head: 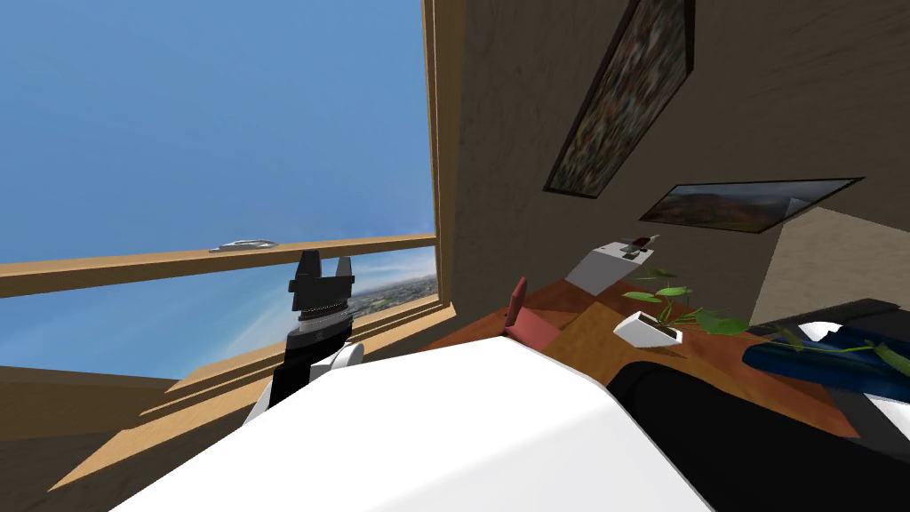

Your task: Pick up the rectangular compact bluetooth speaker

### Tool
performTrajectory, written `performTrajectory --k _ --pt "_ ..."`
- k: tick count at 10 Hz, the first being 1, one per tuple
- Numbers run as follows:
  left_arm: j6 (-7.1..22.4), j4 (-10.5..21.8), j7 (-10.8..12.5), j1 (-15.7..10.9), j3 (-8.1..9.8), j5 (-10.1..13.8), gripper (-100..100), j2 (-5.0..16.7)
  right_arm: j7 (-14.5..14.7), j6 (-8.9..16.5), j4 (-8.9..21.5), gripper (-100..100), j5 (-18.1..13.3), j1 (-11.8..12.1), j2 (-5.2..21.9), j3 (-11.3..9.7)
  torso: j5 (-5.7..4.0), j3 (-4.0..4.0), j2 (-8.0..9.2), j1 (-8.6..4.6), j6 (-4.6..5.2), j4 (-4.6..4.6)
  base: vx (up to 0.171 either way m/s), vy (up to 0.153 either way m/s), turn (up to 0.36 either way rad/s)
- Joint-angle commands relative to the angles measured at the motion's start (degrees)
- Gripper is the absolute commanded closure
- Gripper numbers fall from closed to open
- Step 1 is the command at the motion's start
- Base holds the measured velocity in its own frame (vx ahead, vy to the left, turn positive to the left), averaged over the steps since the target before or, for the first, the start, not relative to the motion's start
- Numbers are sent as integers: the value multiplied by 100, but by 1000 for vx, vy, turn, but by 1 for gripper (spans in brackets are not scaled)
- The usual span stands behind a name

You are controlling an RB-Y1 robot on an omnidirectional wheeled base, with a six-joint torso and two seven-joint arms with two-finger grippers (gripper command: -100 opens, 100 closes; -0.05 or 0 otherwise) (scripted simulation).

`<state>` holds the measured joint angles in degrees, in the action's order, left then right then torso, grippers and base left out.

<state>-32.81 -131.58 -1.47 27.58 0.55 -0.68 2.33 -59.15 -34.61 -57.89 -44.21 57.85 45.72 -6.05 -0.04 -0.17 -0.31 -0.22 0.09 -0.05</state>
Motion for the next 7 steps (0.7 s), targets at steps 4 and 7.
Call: performTrajectory --k 4,7 --pt "0 0 0 0 0 0 0 0 -307 88 320 -100 -198 233 194 -32 3 5 9 14 0 2 28 -42 161" --pt "0 0 0 0 0 0 0 0 -337 102 367 0 -218 229 207 -40 4 8 14 25 6 4 11 -12 31"
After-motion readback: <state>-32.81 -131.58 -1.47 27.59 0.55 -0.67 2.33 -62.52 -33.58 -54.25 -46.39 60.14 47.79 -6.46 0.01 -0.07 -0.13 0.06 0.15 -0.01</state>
